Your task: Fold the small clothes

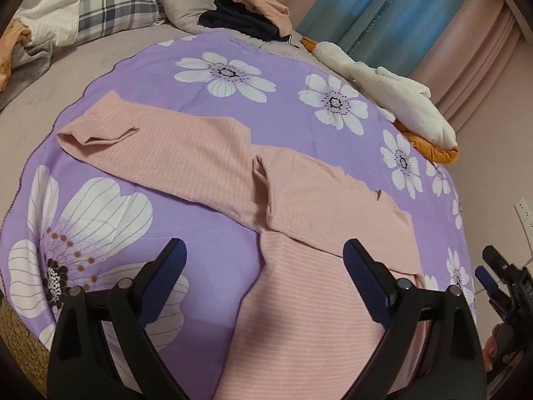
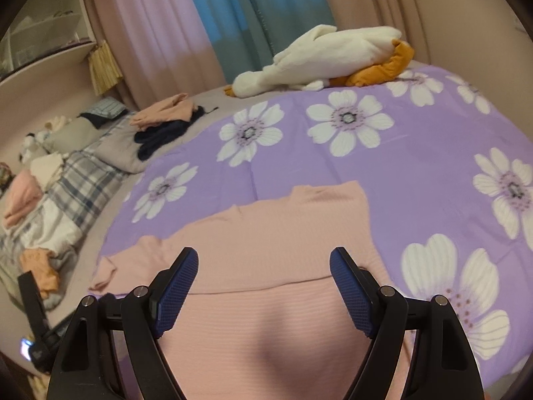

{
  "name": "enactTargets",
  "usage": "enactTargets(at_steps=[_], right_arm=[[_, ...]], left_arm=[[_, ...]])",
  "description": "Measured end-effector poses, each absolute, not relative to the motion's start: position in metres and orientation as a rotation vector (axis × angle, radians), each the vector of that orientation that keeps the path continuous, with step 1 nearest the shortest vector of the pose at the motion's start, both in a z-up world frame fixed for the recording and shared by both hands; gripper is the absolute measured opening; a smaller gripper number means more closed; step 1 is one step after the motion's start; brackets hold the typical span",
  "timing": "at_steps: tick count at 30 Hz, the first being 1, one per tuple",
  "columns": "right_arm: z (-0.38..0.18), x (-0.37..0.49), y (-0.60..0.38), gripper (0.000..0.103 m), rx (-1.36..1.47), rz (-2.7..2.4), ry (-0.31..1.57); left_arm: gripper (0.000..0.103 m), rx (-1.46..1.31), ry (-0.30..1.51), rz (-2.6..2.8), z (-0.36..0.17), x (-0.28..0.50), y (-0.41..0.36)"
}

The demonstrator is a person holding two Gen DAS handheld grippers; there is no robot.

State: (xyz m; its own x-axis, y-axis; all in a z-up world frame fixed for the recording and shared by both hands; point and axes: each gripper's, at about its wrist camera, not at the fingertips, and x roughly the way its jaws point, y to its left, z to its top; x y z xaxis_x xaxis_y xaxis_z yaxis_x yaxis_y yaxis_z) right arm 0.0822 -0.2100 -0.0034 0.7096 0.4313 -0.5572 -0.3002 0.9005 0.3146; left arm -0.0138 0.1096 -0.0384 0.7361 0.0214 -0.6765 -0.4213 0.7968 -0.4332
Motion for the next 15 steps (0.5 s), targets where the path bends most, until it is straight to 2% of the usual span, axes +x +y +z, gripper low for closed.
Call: enactTargets(at_steps=[15], right_arm=[[-0.021,0.078,-0.198,0.081,0.201,0.343,0.684]], left_arm=[[0.095,-0.664,0.691,0.33,-0.036,-0.026,0.153]])
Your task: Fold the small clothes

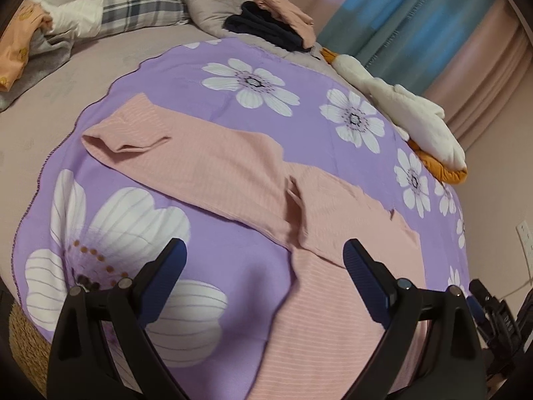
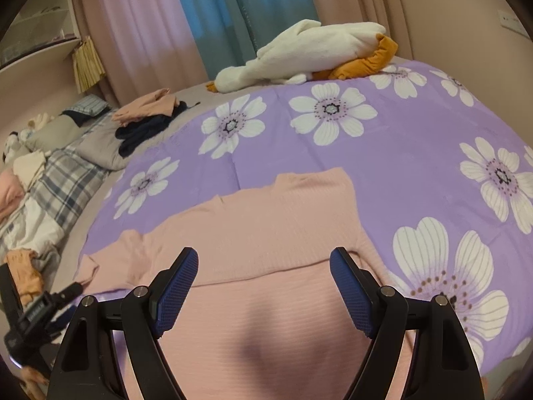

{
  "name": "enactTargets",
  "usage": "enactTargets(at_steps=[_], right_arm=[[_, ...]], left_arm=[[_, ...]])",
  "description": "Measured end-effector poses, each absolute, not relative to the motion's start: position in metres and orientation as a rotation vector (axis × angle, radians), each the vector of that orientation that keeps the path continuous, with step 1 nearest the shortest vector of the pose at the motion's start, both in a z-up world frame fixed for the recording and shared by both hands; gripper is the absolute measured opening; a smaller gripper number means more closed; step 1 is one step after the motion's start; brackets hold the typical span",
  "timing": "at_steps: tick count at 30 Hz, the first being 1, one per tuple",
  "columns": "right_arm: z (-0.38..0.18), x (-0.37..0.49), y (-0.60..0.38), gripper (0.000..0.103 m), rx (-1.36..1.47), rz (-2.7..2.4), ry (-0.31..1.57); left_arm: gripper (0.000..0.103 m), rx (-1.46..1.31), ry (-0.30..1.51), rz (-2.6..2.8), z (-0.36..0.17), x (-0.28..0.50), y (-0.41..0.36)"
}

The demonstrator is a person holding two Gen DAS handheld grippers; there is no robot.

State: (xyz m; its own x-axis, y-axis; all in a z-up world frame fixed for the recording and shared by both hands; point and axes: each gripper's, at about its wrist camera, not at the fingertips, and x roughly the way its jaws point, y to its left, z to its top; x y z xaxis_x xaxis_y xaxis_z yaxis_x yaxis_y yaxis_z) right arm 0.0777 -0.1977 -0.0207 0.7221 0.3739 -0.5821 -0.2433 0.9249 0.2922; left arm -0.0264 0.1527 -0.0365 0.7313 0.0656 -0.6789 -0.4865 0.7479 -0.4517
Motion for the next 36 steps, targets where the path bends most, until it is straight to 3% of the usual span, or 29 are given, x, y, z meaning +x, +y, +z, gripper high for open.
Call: enactTargets(at_steps=[19,36], right_arm=[[-0.028,0.086,-0.163,0.081,0.129,0.344,0.721],[-0.036,0.089,-0.124,0.081,0.047,0.37,0.757]], left_arm=[[0.094,-0.712,0.59,0.466,0.009,-0.017,0.255],[0.093,-0.654,0.638,0.645,-0.04,-0.033,0.286]])
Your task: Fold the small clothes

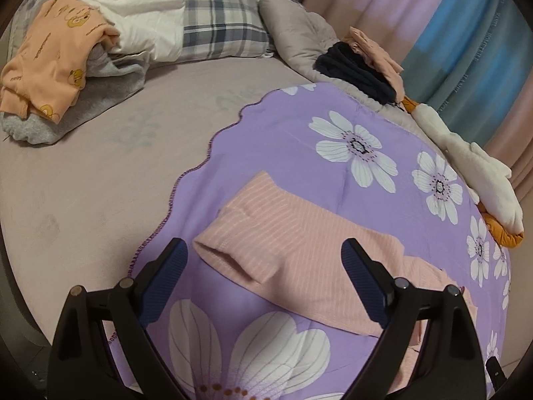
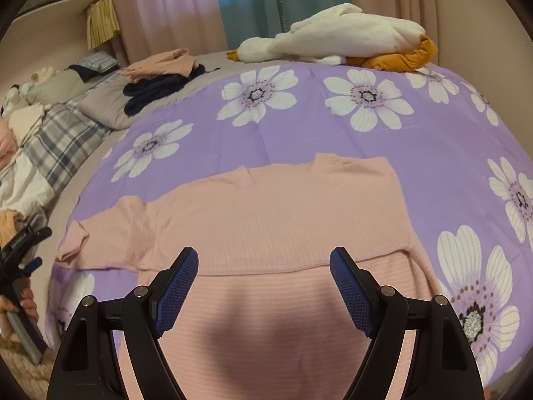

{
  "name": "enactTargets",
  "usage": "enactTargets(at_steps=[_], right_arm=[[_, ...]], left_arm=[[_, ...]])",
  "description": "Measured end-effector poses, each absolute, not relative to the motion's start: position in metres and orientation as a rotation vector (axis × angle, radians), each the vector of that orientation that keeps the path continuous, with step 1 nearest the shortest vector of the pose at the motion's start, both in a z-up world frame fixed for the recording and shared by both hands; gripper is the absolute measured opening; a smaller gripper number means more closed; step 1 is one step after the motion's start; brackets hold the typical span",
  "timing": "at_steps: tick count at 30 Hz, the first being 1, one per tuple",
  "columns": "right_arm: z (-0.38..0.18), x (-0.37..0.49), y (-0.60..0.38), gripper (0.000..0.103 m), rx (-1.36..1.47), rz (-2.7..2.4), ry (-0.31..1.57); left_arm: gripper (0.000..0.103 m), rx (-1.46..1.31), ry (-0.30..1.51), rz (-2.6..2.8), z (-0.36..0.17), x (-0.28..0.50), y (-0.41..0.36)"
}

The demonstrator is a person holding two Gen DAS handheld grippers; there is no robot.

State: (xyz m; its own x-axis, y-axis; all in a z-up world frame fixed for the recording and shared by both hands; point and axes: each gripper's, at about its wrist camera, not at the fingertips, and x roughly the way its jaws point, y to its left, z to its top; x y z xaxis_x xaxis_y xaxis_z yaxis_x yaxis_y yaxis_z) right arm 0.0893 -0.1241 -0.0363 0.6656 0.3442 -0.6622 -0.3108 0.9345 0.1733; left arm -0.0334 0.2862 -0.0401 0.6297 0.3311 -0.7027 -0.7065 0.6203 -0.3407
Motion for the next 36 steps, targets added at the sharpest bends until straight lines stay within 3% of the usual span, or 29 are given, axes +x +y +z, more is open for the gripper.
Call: enactTargets(at_steps=[10,24,33,34,36], right_arm=[[-0.041,0.091,-0.115,0.081,0.026,0.375,0.783],[-0.049,0.092,-0.11,0.081,0.024,0.381,0.816],[-0.053,0.095,-0.1,0.081,0.009,0.396,0.83],[-0.053,0.094,-0.097,0.081,0.006,0.4,0.83],[-0.053,0.093,-0.094,0.081,-0.001,0.409,0.828]], left_arm=[[0.091,-0.741,0.649,0.655,-0.058,-0.044,0.305],[0.059,-0.919,0.625,0.607,-0.078,-0.059,0.325],[0.055,-0.886,0.652,0.456,-0.072,-0.039,0.303],[0.053,-0.898,0.657,0.43,-0.075,-0.036,0.303],[0.031,-0.931,0.663,0.386,-0.082,-0.027,0.303]])
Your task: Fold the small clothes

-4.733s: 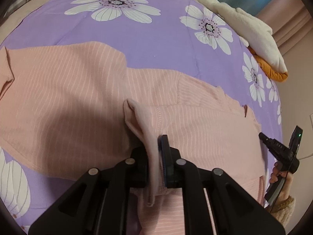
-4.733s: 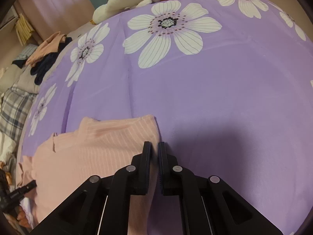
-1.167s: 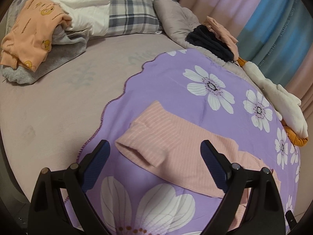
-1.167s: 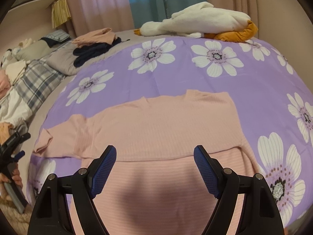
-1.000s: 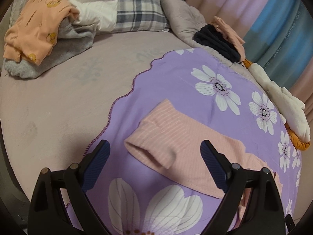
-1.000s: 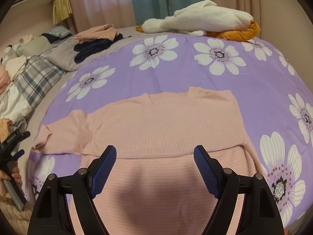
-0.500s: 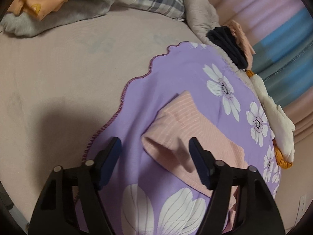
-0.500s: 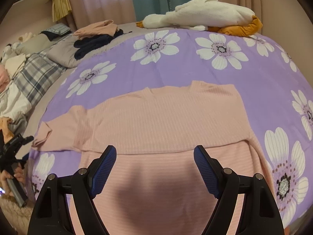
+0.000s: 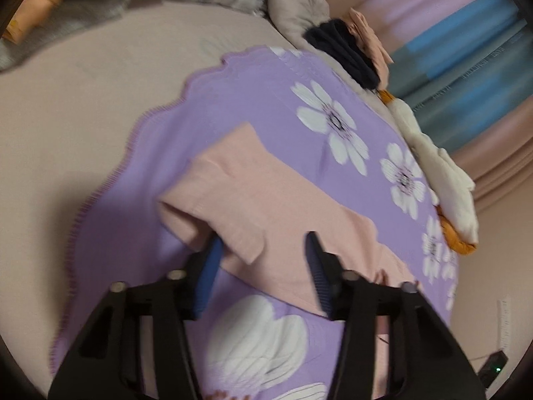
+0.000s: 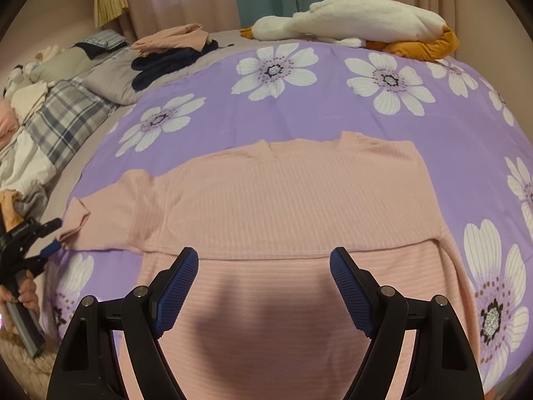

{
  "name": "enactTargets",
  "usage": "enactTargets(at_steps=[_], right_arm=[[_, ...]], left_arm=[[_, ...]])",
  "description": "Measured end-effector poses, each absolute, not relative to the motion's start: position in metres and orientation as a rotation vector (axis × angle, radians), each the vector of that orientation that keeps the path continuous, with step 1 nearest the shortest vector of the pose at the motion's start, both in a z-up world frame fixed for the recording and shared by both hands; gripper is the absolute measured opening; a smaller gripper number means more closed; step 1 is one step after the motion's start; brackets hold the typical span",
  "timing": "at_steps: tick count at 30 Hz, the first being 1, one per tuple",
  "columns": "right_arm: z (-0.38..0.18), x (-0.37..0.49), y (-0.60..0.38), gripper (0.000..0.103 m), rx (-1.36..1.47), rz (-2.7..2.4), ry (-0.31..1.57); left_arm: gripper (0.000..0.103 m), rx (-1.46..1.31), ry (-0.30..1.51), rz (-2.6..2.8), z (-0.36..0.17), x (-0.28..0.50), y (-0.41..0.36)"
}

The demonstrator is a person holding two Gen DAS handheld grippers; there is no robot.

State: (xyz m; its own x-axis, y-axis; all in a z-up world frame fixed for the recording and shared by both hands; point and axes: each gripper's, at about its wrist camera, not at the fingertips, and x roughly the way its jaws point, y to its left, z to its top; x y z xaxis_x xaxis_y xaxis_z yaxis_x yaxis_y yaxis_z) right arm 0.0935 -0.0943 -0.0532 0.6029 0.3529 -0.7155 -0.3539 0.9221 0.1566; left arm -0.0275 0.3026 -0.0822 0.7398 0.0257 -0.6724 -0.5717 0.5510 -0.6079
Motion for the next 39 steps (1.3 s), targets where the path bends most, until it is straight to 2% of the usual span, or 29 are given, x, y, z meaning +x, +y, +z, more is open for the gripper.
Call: enactTargets(at_steps=[1,2,3,15,22,28,34,35,36,38,39], right_arm=[[-0.053,0.093,-0.093,0.081,-0.005,0.411,0.828],[-0.054,0.093,-0.092,0.081,-0.008,0.413,0.829],[-0.054,0.093,-0.091,0.081,-0.013,0.414,0.831],[-0.052,0.092,-0.094,0.081,-0.007,0.411,0.824],[-0.048,0.09,-0.101,0.081,0.009,0.397,0.809],[-0.052,0.092,-0.109,0.081,0.047,0.389,0.834],[-0.058,0.096,-0.106,0.081,0.083,0.4,0.875],[-0.057,0.097,-0.104,0.081,0.084,0.404,0.878],[-0.056,0.098,-0.101,0.081,0.083,0.407,0.882],[-0.054,0.103,-0.094,0.081,0.088,0.434,0.89],[-0.053,0.106,-0.088,0.081,0.091,0.451,0.9]], left_arm=[[0.022,-0.96,0.667,0.367,-0.089,-0.023,0.304],[0.007,-0.985,0.674,0.358,-0.094,-0.019,0.306],[0.002,-1.011,0.684,0.358,-0.101,-0.016,0.308],[0.0,-0.938,0.633,0.177,-0.07,0.009,0.25],[0.0,-0.867,0.698,-0.027,-0.062,0.032,0.183],[0.0,-0.848,0.839,-0.076,-0.094,0.057,0.154],[0.006,-0.828,0.86,-0.058,-0.088,0.051,0.159],[0.018,-0.816,0.866,-0.064,-0.083,0.046,0.164],[0.036,-0.819,0.864,-0.07,-0.079,0.043,0.169],[0.047,-0.87,0.821,-0.066,-0.072,0.029,0.187],[0.047,-0.887,0.785,-0.047,-0.068,0.02,0.198]])
